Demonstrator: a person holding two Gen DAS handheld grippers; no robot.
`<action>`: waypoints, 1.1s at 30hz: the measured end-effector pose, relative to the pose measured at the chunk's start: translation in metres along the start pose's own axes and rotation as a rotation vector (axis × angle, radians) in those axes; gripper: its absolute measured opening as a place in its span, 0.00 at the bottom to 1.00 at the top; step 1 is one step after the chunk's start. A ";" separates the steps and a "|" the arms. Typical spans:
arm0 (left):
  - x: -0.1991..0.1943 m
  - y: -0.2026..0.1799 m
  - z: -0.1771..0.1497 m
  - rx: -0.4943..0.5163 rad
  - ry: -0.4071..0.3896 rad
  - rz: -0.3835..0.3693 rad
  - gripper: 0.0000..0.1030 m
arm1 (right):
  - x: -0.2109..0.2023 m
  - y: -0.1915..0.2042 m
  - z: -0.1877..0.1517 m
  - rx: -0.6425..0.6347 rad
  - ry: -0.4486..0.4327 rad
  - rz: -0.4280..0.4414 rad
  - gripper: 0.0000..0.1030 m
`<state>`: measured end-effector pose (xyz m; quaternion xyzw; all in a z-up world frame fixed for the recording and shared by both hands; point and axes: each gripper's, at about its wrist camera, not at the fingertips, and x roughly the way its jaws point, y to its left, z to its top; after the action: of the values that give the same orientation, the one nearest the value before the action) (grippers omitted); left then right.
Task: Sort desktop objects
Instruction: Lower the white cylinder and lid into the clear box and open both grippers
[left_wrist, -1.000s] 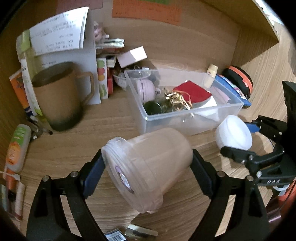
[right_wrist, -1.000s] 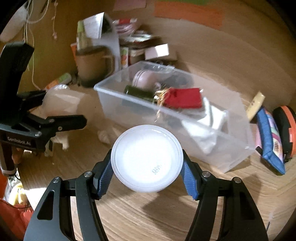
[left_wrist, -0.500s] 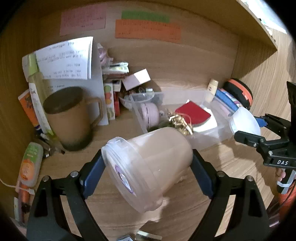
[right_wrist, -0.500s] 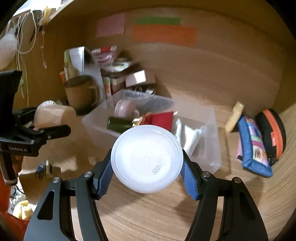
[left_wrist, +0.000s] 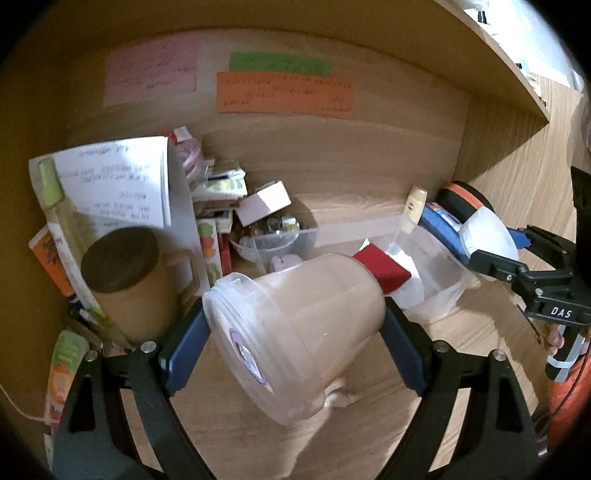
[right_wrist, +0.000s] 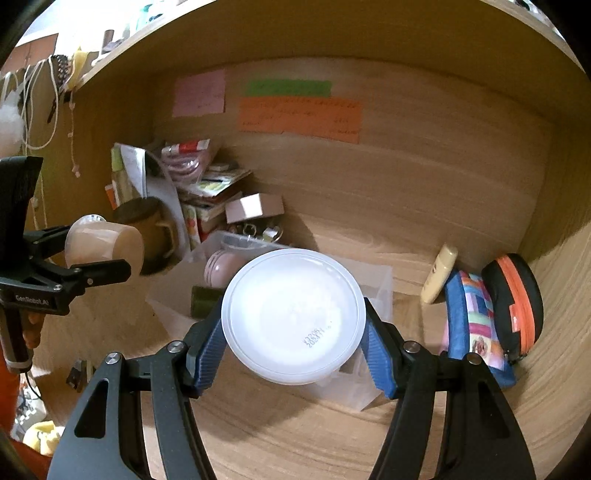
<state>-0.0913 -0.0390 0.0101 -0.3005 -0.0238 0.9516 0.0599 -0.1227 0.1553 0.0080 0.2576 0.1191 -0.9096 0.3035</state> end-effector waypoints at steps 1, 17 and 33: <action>0.001 0.000 0.002 0.002 0.000 -0.004 0.86 | 0.001 -0.001 0.001 0.003 -0.002 0.000 0.61; 0.042 -0.014 0.030 0.006 0.062 -0.061 0.86 | 0.050 -0.023 0.011 0.032 0.044 0.018 0.61; 0.101 -0.046 0.022 0.052 0.186 -0.125 0.86 | 0.091 -0.041 -0.011 0.060 0.141 0.044 0.61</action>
<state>-0.1812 0.0198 -0.0253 -0.3837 -0.0119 0.9144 0.1289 -0.2058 0.1467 -0.0482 0.3326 0.1073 -0.8855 0.3063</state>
